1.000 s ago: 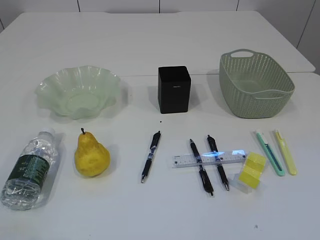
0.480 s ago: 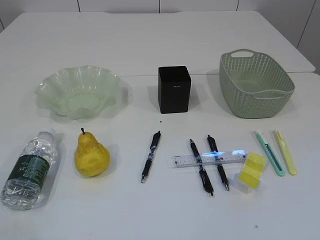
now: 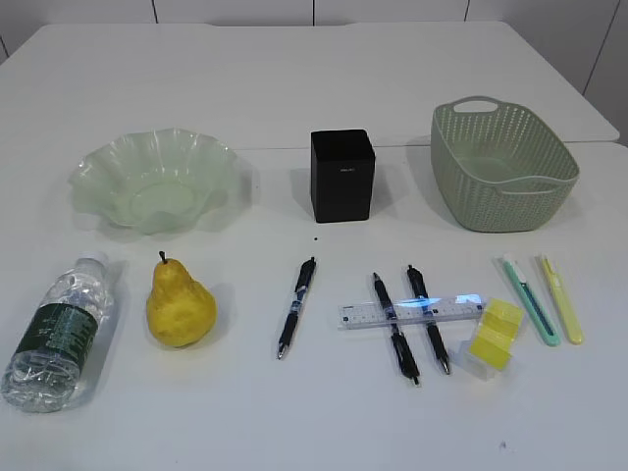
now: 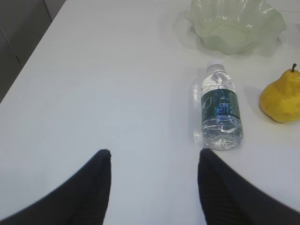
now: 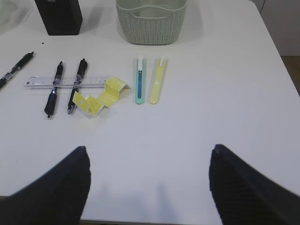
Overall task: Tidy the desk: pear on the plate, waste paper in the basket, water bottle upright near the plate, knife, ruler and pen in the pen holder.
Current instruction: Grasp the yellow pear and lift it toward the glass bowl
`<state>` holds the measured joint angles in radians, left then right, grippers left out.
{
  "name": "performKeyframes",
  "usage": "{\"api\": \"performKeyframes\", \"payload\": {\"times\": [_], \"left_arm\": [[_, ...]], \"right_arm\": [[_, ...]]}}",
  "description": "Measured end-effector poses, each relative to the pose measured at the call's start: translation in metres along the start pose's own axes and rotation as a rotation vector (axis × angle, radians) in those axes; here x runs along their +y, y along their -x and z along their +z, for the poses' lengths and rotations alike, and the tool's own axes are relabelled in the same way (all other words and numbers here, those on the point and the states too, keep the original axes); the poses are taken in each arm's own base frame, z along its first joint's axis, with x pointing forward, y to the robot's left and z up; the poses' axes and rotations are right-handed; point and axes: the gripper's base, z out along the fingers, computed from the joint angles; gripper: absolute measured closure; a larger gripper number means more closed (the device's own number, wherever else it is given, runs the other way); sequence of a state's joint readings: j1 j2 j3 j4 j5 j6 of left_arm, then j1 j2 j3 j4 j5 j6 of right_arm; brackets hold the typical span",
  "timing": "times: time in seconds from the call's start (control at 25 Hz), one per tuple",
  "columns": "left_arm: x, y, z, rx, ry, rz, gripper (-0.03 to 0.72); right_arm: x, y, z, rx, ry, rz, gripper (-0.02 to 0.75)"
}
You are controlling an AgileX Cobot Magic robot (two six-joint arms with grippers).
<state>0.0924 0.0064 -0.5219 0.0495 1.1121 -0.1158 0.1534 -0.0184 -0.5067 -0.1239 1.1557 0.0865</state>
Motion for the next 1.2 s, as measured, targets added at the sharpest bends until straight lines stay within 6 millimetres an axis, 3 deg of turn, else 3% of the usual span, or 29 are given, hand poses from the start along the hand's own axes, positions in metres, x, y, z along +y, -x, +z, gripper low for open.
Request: {"api": "performKeyframes", "payload": {"times": [0.2, 0.48, 0.76, 1.0, 1.2], "left_arm": [[0.000, 0.000, 0.000, 0.000, 0.000, 0.000, 0.275], [0.000, 0.000, 0.000, -0.002, 0.000, 0.000, 0.276], [0.000, 0.002, 0.003, 0.019, 0.002, 0.001, 0.261], [-0.006, 0.042, 0.010, -0.073, -0.020, -0.002, 0.261], [-0.012, 0.069, 0.041, -0.026, -0.047, -0.023, 0.261]], "right_arm": [[0.000, 0.002, -0.001, -0.017, 0.001, 0.000, 0.151], [0.004, 0.024, -0.007, -0.246, 0.051, 0.019, 0.152], [0.009, 0.048, 0.020, -0.164, 0.062, 0.011, 0.151], [0.015, 0.076, 0.050, -0.060, 0.076, 0.012, 0.152], [0.019, 0.097, 0.078, 0.061, 0.074, 0.005, 0.151]]}}
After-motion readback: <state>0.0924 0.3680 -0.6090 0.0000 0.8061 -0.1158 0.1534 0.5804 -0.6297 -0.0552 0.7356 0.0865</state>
